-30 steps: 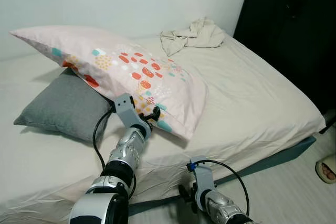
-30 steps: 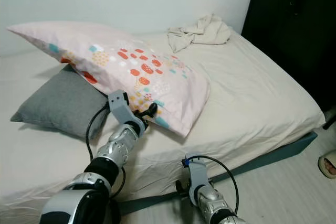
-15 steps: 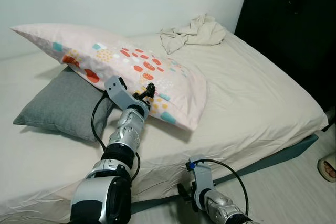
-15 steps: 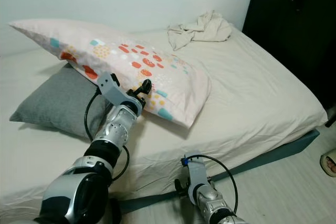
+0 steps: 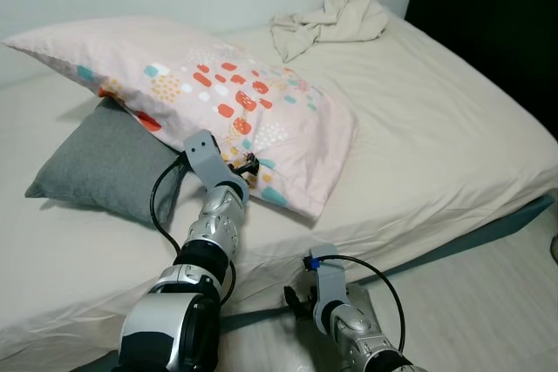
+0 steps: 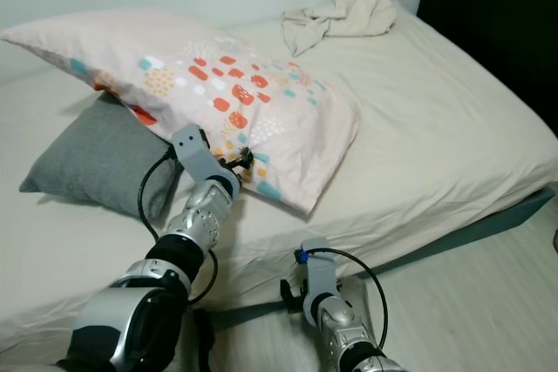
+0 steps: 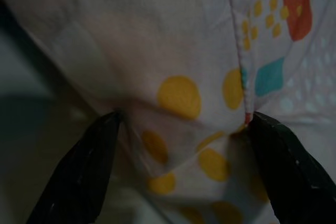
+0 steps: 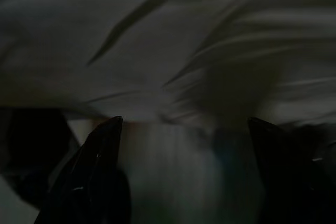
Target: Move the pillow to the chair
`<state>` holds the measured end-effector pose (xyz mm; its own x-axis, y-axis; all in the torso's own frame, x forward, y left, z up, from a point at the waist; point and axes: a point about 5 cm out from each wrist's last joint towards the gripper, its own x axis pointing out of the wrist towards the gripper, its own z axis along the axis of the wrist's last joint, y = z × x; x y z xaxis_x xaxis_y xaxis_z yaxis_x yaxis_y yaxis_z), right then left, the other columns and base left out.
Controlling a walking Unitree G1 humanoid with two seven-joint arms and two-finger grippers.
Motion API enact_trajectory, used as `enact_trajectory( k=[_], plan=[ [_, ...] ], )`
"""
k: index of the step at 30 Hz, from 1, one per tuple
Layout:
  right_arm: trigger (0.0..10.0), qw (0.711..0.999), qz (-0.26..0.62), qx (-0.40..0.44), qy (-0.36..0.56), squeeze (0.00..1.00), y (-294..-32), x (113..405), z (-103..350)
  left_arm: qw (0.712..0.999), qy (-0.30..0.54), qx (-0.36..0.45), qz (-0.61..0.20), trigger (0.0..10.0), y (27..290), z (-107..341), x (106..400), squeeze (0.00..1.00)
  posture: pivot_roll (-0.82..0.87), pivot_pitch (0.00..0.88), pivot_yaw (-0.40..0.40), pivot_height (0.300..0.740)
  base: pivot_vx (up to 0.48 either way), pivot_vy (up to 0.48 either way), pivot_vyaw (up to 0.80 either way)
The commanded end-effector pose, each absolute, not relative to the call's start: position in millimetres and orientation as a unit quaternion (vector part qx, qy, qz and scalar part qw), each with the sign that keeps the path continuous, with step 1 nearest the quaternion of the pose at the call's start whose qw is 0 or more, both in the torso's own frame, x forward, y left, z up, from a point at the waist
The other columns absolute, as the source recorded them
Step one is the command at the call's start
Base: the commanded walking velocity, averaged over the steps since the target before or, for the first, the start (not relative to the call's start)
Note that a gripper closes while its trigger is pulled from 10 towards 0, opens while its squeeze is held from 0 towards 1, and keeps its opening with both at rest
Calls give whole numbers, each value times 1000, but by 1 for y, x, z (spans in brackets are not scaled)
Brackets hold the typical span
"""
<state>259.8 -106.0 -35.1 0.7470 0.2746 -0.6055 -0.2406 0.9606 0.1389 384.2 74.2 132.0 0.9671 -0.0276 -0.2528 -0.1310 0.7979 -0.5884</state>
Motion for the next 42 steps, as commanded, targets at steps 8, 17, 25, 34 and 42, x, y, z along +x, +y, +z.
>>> enact_trajectory(
  k=[8, 17, 25, 34, 42],
  plan=[
    [10000, 917, 111, 45, 380, 0, -114, 232, -57, 882, 196, -421, -77, 10000, -1, 136, 368, 1000, -115, 345, 140, 537, 0, 0, 0],
    [10000, 919, 107, 48, 377, 0, -116, 231, -57, 844, 208, -471, -150, 10000, -42, 152, 356, 0, -140, 363, 144, 537, 0, 0, 0],
    [10000, 921, 105, 50, 372, 0, -117, 231, -57, 823, 215, -490, -191, 0, -64, 159, 347, 0, -160, 372, 148, 537, 0, 0, 0],
    [10000, 922, 105, 51, 368, 0, -116, 232, -56, 811, 224, -501, -202, 0, -70, 157, 343, 0, -162, 366, 148, 537, 0, 0, 0],
    [10000, 925, 113, 55, 358, 0, -114, 239, -51, 805, 224, -513, -197, 0, -67, 156, 345, 0, -164, 350, 138, 537, 0, 0, 0]
  ],
)
